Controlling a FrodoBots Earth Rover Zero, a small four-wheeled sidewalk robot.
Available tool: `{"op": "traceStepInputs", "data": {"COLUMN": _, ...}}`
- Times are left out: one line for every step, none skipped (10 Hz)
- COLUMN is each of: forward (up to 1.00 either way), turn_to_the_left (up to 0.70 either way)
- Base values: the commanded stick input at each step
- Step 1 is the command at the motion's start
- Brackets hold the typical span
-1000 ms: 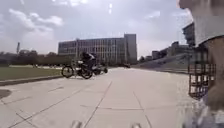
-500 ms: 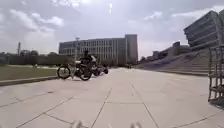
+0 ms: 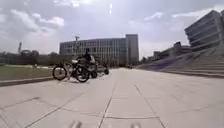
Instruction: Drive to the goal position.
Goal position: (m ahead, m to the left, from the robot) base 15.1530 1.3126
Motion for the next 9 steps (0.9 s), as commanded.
{"op": "traceStepInputs", "data": {"forward": 0.99, "turn_to_the_left": 0.04}}
{"op": "traceStepInputs", "data": {"forward": 0.99, "turn_to_the_left": 0.04}}
{"op": "traceStepInputs", "data": {"forward": 0.99, "turn_to_the_left": 0.04}}
{"op": "traceStepInputs", "data": {"forward": 0.99, "turn_to_the_left": 0.04}}
{"op": "traceStepInputs", "data": {"forward": 0.99, "turn_to_the_left": 0.04}}
{"op": "traceStepInputs", "data": {"forward": 0.99, "turn_to_the_left": 0.04}}
{"op": "traceStepInputs", "data": {"forward": 0.99, "turn_to_the_left": 0.04}}
{"op": "traceStepInputs", "data": {"forward": 0.99, "turn_to_the_left": 0.04}}
{"op": "traceStepInputs", "data": {"forward": 0.99, "turn_to_the_left": 0.04}}
